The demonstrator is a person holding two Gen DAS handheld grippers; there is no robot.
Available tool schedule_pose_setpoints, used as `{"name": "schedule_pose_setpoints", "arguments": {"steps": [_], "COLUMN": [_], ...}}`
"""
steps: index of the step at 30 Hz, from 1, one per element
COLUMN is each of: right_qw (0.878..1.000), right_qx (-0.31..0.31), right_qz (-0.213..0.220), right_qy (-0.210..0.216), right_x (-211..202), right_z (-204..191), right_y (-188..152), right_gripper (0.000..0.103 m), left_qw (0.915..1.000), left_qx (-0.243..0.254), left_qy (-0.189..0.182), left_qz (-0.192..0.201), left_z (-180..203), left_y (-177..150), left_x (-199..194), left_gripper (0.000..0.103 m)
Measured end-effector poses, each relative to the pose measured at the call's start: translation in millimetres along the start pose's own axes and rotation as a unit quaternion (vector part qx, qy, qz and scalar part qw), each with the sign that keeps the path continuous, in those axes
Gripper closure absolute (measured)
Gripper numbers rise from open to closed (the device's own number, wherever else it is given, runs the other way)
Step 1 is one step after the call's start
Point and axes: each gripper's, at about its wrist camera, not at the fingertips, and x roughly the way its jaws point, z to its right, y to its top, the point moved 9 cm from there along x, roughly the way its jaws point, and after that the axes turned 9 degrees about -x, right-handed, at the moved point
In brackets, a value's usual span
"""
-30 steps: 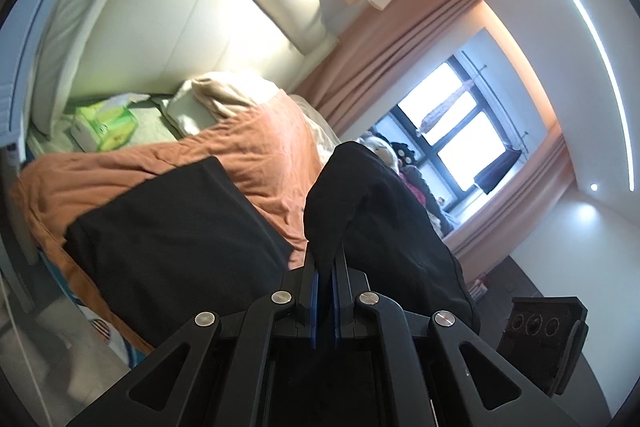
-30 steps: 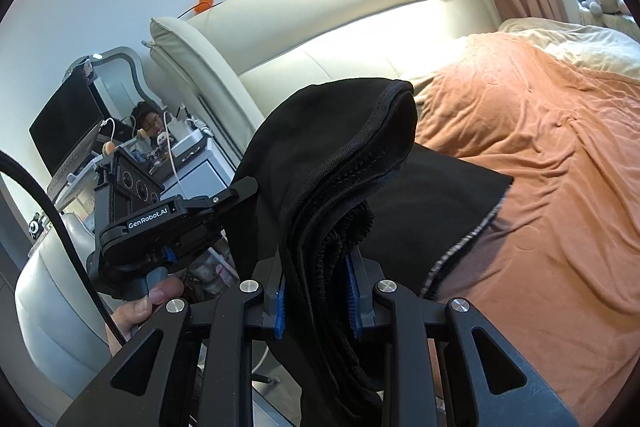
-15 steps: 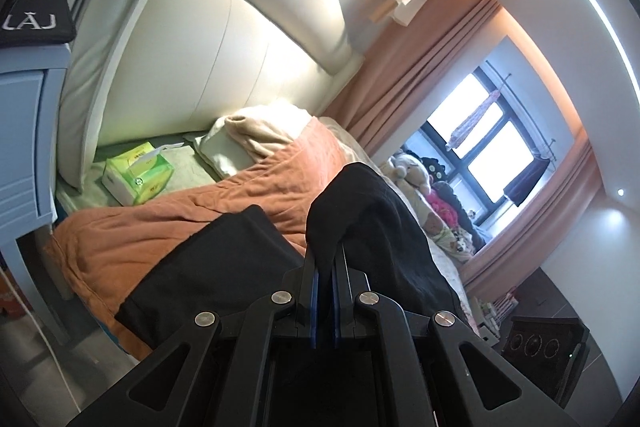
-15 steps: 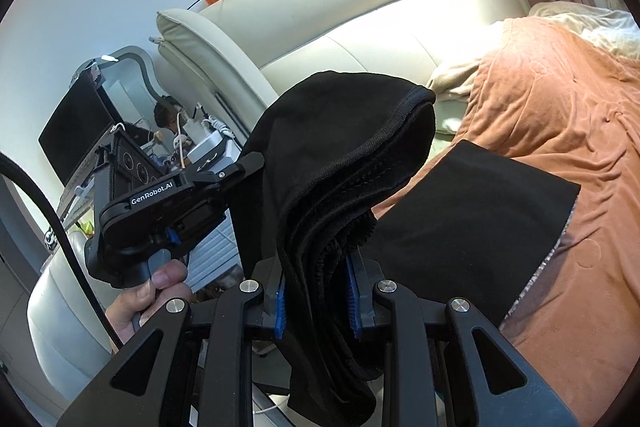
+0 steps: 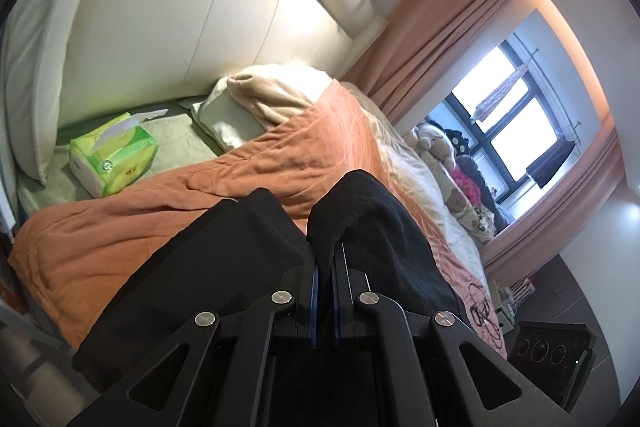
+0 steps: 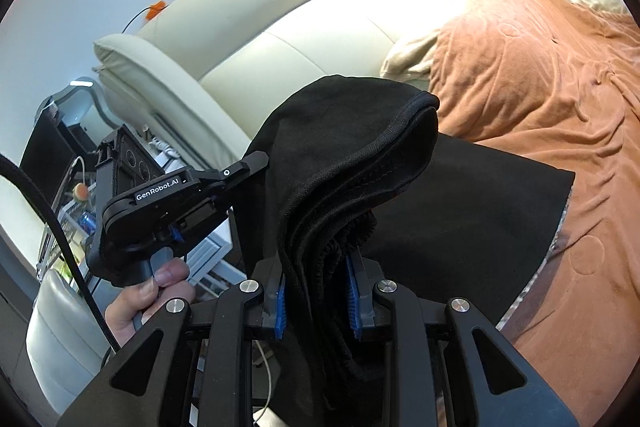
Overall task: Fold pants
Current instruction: 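Carry the held black shorts with both tools toward the bed's headboard corner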
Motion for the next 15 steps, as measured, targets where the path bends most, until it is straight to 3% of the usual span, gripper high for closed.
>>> {"name": "schedule_pose_setpoints", "arguments": {"steps": [10,12,15], "right_qw": [0.998,0.998,0.997], "right_qx": [0.055,0.057,0.079], "right_qz": [0.002,0.006,-0.009], "right_qy": [-0.005,-0.011,-0.016], "right_x": [18.2,22.1,33.5], "right_z": [45.0,54.0,71.5], "right_y": [10.0,12.1,7.3], "right_gripper": [0.083,0.082,0.077], "left_qw": [0.9985,0.9966,0.9923], "left_qx": [0.01,0.006,-0.006], "left_qy": [0.044,0.072,0.118], "left_qz": [-0.031,-0.038,-0.039], "left_z": [-0.3,-5.9,-21.6], "left_y": [6.4,8.1,6.4], "left_x": [69.1,81.4,81.6], "left_gripper": [0.098,0.096,0.079]}}
